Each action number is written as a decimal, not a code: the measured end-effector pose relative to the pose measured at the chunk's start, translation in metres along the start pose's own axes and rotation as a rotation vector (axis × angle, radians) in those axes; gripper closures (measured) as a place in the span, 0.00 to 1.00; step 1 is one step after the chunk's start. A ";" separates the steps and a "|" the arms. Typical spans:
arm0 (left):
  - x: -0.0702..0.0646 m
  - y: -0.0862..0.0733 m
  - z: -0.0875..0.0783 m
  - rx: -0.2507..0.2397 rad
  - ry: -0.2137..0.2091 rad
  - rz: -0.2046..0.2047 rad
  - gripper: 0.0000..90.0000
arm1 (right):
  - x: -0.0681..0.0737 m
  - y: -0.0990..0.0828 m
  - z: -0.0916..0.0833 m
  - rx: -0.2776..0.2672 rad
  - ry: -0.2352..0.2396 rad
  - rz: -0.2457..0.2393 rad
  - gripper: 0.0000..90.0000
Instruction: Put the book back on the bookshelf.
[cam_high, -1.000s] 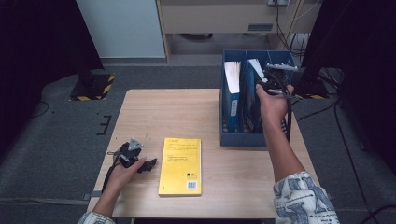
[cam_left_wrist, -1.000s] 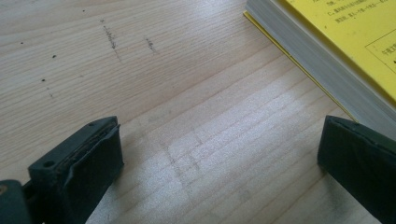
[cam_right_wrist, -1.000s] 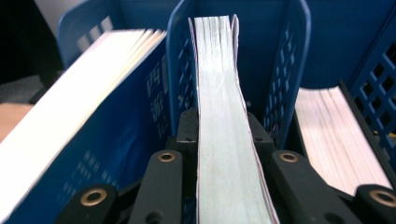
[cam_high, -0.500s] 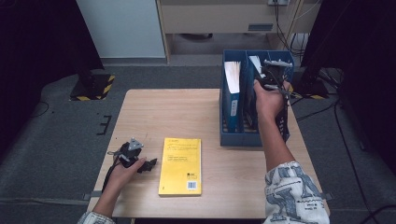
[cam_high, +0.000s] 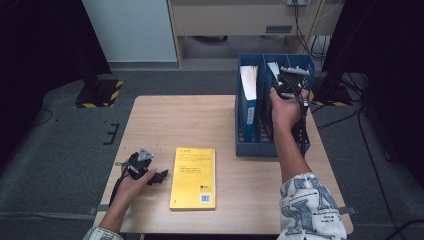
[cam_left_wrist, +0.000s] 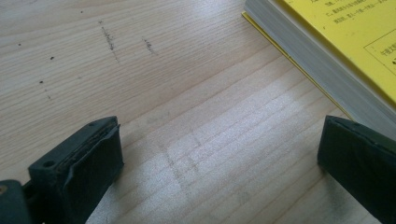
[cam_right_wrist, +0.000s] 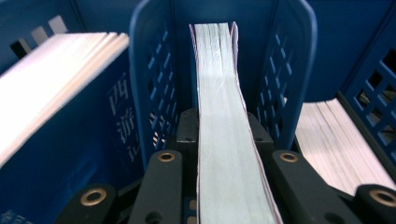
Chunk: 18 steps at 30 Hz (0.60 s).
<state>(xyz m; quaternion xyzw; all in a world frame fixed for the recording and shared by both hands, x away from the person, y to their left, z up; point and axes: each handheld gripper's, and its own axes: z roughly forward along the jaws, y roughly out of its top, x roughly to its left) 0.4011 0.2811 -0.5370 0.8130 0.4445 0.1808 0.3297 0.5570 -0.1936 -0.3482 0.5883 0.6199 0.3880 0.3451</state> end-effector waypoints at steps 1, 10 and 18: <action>0.000 0.000 0.000 0.000 0.000 0.001 0.00 | 0.000 -0.001 0.000 -0.008 -0.001 0.004 0.82; 0.000 0.000 0.000 -0.001 -0.001 0.001 0.00 | 0.009 -0.006 -0.004 0.007 0.017 -0.006 0.81; 0.000 0.000 0.000 -0.001 -0.001 0.001 0.00 | 0.020 -0.012 -0.005 -0.003 0.037 -0.008 0.79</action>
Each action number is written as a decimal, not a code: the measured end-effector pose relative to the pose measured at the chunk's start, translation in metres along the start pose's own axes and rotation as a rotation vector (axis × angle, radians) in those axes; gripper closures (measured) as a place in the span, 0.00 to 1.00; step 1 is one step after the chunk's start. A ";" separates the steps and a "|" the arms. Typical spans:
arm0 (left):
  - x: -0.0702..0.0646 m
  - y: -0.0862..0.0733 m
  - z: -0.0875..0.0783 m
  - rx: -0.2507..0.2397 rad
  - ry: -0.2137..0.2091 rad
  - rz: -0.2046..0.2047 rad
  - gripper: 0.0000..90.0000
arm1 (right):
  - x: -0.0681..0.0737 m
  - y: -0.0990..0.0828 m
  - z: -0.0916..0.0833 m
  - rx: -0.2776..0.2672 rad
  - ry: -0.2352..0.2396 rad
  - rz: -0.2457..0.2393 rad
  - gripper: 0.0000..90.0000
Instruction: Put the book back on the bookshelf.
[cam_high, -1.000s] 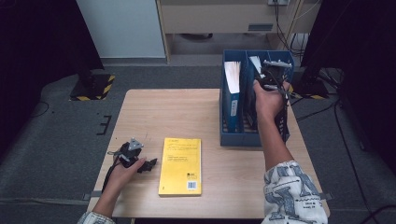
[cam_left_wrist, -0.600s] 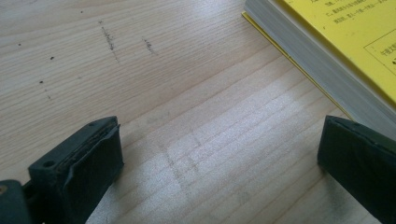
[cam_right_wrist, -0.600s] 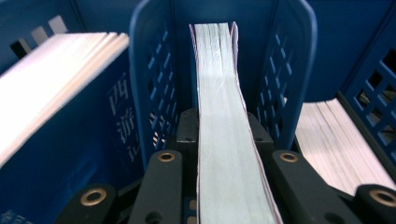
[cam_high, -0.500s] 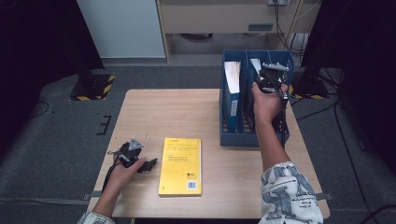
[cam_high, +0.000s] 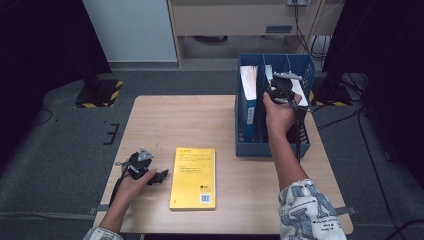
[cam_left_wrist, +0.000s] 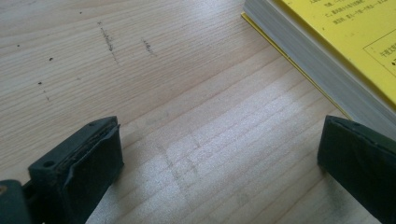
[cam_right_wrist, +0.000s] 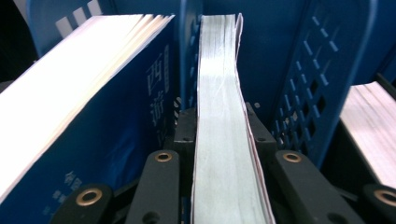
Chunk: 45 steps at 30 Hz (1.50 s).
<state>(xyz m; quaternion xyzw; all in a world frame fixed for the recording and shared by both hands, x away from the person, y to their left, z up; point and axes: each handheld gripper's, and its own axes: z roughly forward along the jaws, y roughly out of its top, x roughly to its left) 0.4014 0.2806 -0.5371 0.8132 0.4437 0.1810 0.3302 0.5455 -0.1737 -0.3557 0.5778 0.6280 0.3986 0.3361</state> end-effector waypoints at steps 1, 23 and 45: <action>0.000 0.000 0.000 0.000 0.000 0.000 0.00 | 0.001 0.000 0.000 0.002 0.007 0.002 0.78; 0.000 0.000 0.000 0.001 0.001 0.000 0.00 | -0.004 -0.001 -0.011 -0.011 0.132 0.110 0.67; 0.000 0.000 0.000 0.001 0.001 -0.001 0.00 | -0.008 -0.002 -0.014 -0.009 0.180 0.115 0.61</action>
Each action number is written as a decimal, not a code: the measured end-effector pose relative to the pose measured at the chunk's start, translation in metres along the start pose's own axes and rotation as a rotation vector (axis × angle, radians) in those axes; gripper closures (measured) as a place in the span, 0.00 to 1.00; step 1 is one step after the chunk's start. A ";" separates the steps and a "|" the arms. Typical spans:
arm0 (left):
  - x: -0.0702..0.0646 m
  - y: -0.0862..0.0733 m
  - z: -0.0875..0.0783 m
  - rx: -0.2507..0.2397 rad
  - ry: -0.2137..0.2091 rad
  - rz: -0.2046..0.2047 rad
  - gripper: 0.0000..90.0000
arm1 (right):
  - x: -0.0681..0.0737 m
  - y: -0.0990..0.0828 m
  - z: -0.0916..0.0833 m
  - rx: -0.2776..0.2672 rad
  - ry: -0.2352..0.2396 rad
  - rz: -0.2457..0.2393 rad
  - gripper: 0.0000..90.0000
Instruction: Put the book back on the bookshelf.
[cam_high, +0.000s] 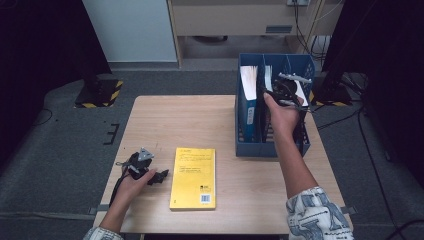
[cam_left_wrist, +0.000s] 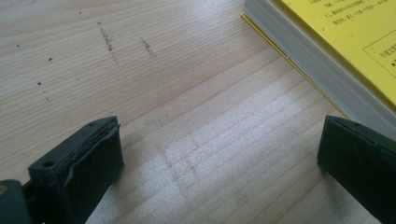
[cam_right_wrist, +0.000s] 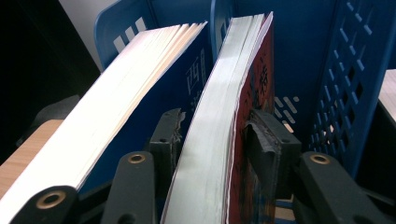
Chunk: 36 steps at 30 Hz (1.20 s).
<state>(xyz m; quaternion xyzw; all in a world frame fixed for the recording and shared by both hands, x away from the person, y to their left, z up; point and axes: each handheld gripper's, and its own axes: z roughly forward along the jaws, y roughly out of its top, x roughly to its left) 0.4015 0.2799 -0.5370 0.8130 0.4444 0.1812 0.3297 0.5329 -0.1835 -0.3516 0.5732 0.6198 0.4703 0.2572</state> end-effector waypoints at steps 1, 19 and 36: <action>0.000 0.000 0.000 0.000 0.000 0.000 0.00 | 0.000 0.000 0.000 -0.001 0.004 0.004 0.60; 0.000 0.000 0.000 0.000 0.001 -0.001 0.00 | -0.006 0.000 -0.013 -0.010 0.012 -0.036 0.40; -0.001 0.000 0.000 0.006 -0.001 0.001 0.00 | -0.012 -0.021 -0.057 0.007 0.028 -0.126 0.26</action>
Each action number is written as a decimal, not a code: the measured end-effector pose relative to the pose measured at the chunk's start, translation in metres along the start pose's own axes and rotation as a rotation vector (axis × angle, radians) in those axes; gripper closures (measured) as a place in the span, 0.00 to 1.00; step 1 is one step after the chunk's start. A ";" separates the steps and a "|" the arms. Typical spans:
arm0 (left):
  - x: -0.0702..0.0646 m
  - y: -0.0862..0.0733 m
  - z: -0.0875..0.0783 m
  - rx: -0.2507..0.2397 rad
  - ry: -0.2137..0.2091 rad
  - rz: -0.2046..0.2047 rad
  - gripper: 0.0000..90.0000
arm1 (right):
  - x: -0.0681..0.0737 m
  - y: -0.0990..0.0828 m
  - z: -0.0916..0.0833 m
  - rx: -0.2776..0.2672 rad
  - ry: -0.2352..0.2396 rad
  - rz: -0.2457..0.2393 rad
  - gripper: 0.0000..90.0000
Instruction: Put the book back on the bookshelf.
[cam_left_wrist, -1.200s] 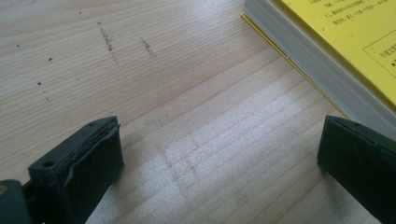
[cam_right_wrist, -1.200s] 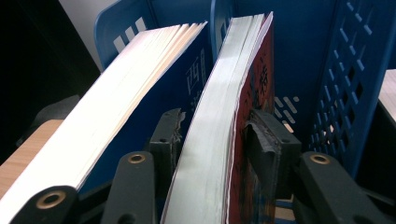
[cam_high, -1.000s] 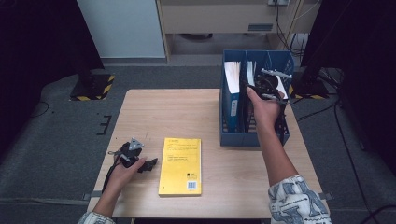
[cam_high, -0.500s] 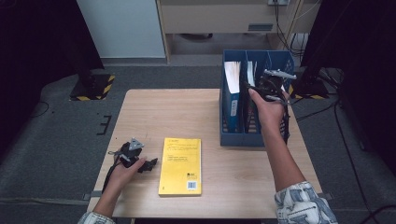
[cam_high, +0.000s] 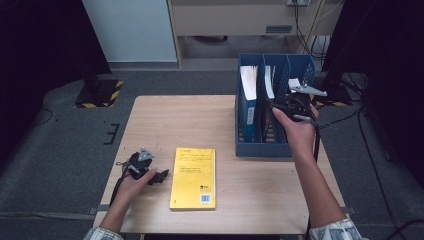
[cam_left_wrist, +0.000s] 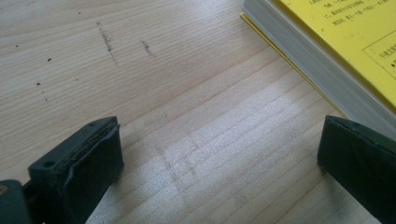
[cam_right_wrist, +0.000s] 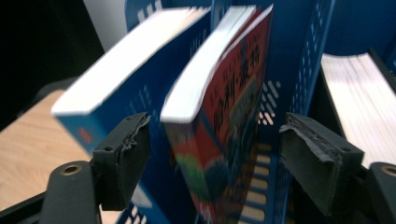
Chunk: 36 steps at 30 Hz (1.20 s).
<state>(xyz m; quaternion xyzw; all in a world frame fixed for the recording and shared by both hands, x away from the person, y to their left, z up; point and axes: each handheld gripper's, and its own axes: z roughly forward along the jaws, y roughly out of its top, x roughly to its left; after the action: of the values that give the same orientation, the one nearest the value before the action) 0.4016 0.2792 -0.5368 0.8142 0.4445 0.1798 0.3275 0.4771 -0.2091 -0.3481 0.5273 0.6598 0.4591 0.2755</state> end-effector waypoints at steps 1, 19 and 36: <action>0.000 0.000 0.000 0.000 0.000 0.000 0.00 | 0.001 -0.003 -0.001 0.003 0.002 -0.007 0.26; 0.000 0.000 0.000 -0.004 -0.001 0.002 0.00 | 0.040 -0.058 -0.015 0.037 0.142 -0.087 0.20; -0.001 0.000 0.000 -0.006 -0.002 -0.003 0.00 | 0.080 -0.101 -0.006 0.181 0.288 -0.165 0.17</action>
<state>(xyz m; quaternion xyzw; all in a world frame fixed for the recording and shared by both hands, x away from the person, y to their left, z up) 0.4015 0.2787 -0.5369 0.8128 0.4447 0.1799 0.3304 0.4041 -0.1377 -0.4264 0.4227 0.7720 0.4446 0.1665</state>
